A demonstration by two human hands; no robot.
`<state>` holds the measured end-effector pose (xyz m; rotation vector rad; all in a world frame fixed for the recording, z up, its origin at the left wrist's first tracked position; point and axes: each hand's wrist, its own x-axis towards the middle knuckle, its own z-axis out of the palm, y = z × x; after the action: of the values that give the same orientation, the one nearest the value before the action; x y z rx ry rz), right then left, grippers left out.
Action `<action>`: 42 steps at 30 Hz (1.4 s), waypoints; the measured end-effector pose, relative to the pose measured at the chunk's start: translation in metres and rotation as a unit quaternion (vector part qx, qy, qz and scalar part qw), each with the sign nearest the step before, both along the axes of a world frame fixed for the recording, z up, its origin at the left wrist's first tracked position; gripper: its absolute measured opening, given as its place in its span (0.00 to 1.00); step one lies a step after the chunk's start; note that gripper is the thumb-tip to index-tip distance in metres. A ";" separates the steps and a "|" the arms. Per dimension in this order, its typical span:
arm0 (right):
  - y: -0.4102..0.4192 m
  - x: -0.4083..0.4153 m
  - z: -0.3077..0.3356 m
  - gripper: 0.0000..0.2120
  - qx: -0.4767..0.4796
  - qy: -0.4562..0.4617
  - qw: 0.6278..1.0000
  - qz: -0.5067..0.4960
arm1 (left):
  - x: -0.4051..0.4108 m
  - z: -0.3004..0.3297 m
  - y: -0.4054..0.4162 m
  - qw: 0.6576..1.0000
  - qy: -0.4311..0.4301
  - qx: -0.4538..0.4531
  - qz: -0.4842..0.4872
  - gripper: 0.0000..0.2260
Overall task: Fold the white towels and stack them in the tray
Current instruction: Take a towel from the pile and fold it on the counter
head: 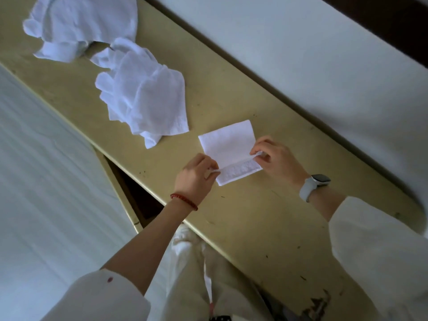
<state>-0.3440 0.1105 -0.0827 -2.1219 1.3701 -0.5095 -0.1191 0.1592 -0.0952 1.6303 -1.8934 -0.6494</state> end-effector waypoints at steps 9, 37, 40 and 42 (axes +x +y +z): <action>0.013 -0.013 -0.008 0.09 -0.081 0.079 0.993 0.041 | -0.006 -0.010 0.012 0.991 -0.060 -0.096 -0.076 0.06; 0.019 -0.023 -0.014 0.05 -0.156 0.136 0.969 0.136 | -0.008 -0.018 0.019 0.970 -0.138 -0.154 -0.125 0.05; 0.020 -0.023 -0.015 0.05 -0.152 0.137 0.969 0.140 | -0.007 -0.017 0.016 0.967 -0.158 -0.160 -0.123 0.03; 0.022 -0.023 -0.015 0.05 -0.148 0.147 0.968 0.137 | -0.006 -0.017 0.016 0.964 -0.168 -0.164 -0.127 0.04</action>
<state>-0.3674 0.1329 -0.0981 -2.6704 1.1761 -0.3086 -0.1249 0.1751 -0.1127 1.3581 -2.3347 -0.1392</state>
